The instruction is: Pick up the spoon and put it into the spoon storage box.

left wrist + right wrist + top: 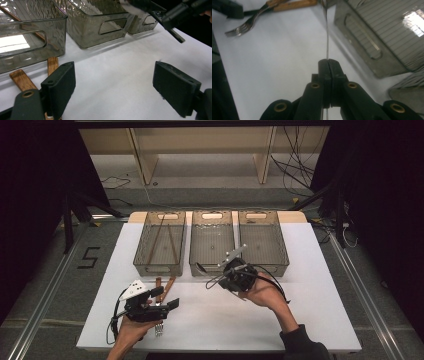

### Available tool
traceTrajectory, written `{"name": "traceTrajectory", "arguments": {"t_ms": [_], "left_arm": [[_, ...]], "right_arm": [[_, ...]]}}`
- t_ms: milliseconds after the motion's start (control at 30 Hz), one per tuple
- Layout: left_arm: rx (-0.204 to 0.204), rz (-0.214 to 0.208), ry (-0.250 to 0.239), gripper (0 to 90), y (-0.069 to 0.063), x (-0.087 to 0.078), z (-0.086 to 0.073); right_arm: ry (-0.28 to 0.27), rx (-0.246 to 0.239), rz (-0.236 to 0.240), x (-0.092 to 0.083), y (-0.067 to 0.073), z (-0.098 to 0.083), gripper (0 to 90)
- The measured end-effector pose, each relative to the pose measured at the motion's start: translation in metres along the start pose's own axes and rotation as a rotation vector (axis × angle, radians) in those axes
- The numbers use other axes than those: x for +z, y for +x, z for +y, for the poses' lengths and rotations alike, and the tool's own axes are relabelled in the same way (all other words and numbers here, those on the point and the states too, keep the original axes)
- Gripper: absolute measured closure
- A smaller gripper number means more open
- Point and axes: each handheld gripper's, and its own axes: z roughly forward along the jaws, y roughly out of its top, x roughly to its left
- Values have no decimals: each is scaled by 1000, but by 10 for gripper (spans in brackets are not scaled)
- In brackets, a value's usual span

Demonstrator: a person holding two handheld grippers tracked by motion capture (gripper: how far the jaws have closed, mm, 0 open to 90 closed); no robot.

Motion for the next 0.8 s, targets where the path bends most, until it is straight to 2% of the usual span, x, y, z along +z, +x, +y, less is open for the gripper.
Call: {"name": "traceTrajectory", "arguments": {"t_ms": [233, 533, 800], "left_arm": [[1, 12, 5, 181, 2, -1, -1], [-2, 22, -2, 181, 3, -3, -1], [-4, 25, -1, 181, 4, -3, -1]], "right_arm": [[-57, 57, -17, -5, -18, 20, 900], [-88, 124, -40, -6, -39, 43, 900], [-91, 168, -52, -3, -55, 57, 900]]}}
